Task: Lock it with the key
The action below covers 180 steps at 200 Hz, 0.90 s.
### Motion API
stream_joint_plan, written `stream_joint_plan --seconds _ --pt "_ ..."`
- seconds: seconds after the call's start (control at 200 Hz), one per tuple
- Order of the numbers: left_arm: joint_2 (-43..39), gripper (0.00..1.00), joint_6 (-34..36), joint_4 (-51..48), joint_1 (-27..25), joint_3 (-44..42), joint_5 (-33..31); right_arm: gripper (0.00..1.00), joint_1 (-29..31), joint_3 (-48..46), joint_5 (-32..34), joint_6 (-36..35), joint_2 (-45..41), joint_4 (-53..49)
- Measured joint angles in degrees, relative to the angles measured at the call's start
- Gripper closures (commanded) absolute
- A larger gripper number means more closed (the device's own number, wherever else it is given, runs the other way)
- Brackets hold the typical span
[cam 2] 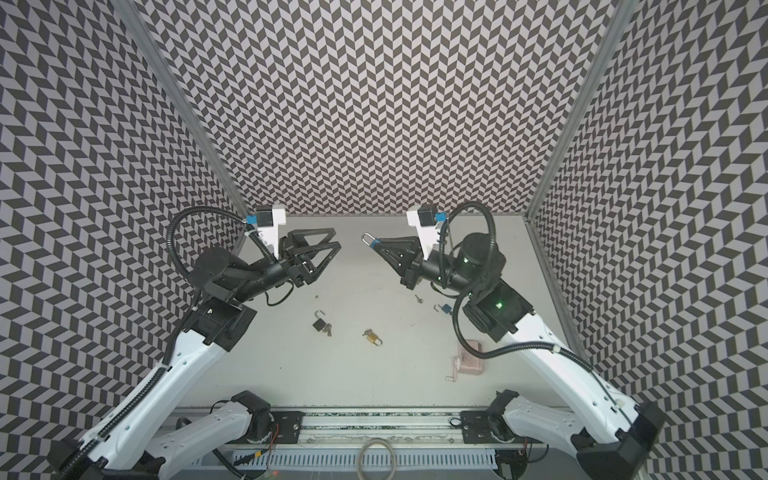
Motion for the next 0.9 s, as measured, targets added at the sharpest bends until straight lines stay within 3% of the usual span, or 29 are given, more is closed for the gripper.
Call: stream_joint_plan --seconds 0.225,0.491,0.901 --pt "3.34 0.33 3.69 -3.76 0.13 0.11 8.22 1.0 -2.25 5.05 -11.37 -5.53 5.16 -12.35" --pt "3.65 0.38 3.96 -2.54 -0.81 -1.31 13.88 1.0 -2.25 5.33 -18.78 -6.99 6.14 -14.29" --pt "3.76 0.87 4.42 -1.09 -2.8 -1.99 15.98 1.0 -2.25 5.29 -20.96 -6.82 6.1 -13.81"
